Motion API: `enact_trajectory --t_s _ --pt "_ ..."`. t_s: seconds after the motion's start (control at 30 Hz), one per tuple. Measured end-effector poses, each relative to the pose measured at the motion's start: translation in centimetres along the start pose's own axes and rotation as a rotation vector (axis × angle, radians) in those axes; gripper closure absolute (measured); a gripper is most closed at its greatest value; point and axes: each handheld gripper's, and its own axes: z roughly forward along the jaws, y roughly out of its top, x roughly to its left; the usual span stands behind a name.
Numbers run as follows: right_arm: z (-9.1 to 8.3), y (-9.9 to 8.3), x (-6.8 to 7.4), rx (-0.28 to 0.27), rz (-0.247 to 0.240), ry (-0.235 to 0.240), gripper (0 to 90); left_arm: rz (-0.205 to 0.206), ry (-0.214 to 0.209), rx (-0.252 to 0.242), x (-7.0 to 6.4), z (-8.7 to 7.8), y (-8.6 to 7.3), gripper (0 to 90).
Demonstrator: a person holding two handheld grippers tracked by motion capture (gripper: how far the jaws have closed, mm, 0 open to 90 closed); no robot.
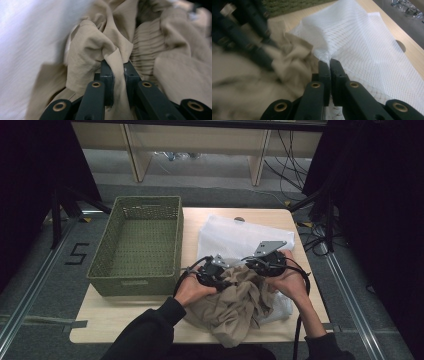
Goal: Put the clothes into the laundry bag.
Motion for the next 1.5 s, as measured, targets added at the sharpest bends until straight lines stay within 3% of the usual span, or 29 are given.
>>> enact_trajectory --t_s 0.03,0.13,0.23,0.3,0.33,0.37,0.43,0.53,0.6,0.63,0.67,0.77,0.8,0.87,0.9,1.0,1.07,1.17,1.23,1.3,1.33,1.37,1.4,1.43,1.5 --pt "-0.1 0.1 0.1 -0.009 0.000 0.011 89.3 0.031 -0.005 0.005 -0.5 0.0 0.2 81.6" --pt "-0.2 0.6 0.6 -0.015 -0.014 0.017 89.3 0.056 0.017 0.011 -1.1 0.7 0.9 82.0" --pt "-0.4 1.0 0.9 -0.022 -0.024 0.026 89.3 0.007 0.057 0.017 0.4 1.8 1.0 83.2" --pt "-0.7 1.1 1.0 -0.035 -0.038 0.024 89.3 -0.072 0.154 -0.032 1.2 2.4 1.1 84.3" --pt "-1.0 1.2 0.9 -0.034 -0.034 0.025 89.3 -0.066 0.213 -0.026 1.9 2.0 1.1 84.7" --pt "-1.2 1.3 0.9 -0.036 -0.044 0.031 89.3 -0.057 0.236 -0.034 2.6 1.4 1.2 85.1" --pt "-1.7 1.3 0.8 -0.037 -0.039 0.023 89.3 -0.153 0.265 -0.099 3.6 0.1 1.1 85.3" --pt "-2.1 1.5 1.1 -0.041 -0.048 0.030 89.4 -0.152 0.314 -0.114 4.2 -1.5 1.2 85.2" --pt "-2.1 1.7 1.4 -0.035 -0.048 0.030 89.4 -0.142 0.299 -0.084 4.2 -1.5 1.0 83.3" --pt "-2.0 1.8 1.6 -0.032 -0.051 0.036 89.4 -0.175 0.254 -0.067 4.0 -1.0 0.7 79.3" --pt "-1.9 1.8 1.7 -0.024 -0.053 0.036 89.4 -0.201 0.225 -0.058 3.7 -0.5 0.3 73.7" --pt "-1.4 1.3 1.7 -0.016 -0.056 0.040 89.4 -0.186 0.176 -0.061 2.6 -0.8 -0.5 57.7" --pt "-1.4 1.1 1.6 -0.004 -0.035 0.039 89.3 -0.190 0.162 -0.057 2.3 -1.2 -0.6 51.5" --pt "-1.2 0.7 1.4 -0.002 -0.045 0.044 89.4 -0.160 0.156 -0.080 1.5 -2.5 -0.7 40.5" --pt "-1.2 0.5 1.3 0.003 -0.027 0.042 89.4 -0.157 0.162 -0.086 1.2 -3.0 -0.7 35.0" --pt "-1.2 0.5 1.2 0.002 -0.037 0.040 89.3 -0.118 0.148 -0.094 0.2 -4.4 -1.0 28.9" --pt "-1.2 0.5 1.3 0.000 -0.040 0.045 89.3 -0.096 0.126 -0.072 -0.1 -4.4 -1.4 23.2" --pt "-1.2 0.6 1.5 0.006 -0.034 0.042 89.3 -0.050 0.100 -0.034 -0.4 -3.1 -1.9 14.8" --pt "-1.2 0.6 1.6 0.007 -0.036 0.043 89.3 -0.013 0.093 0.004 -0.5 -2.1 -2.1 15.2" --pt "-1.1 0.7 1.6 0.005 -0.037 0.044 89.3 0.033 0.151 0.044 -0.4 -1.0 -2.1 15.8" --pt "-1.1 0.7 1.6 0.004 -0.051 0.046 89.3 0.020 0.185 0.056 -0.3 -0.5 -2.1 18.2" --pt "-1.1 0.7 1.7 0.011 -0.037 0.047 89.3 0.036 0.191 0.065 -0.1 -0.2 -2.1 28.1" --pt "-1.0 0.7 1.8 0.013 -0.048 0.048 89.3 0.060 0.200 0.047 -0.1 0.1 -2.0 47.9" --pt "-1.1 0.7 1.9 0.016 -0.043 0.048 89.3 0.052 0.234 0.032 -0.2 0.4 -2.0 55.1" --pt "-1.2 0.9 2.1 0.011 -0.052 0.049 89.4 0.060 0.260 0.024 -0.4 0.6 -1.7 68.7"
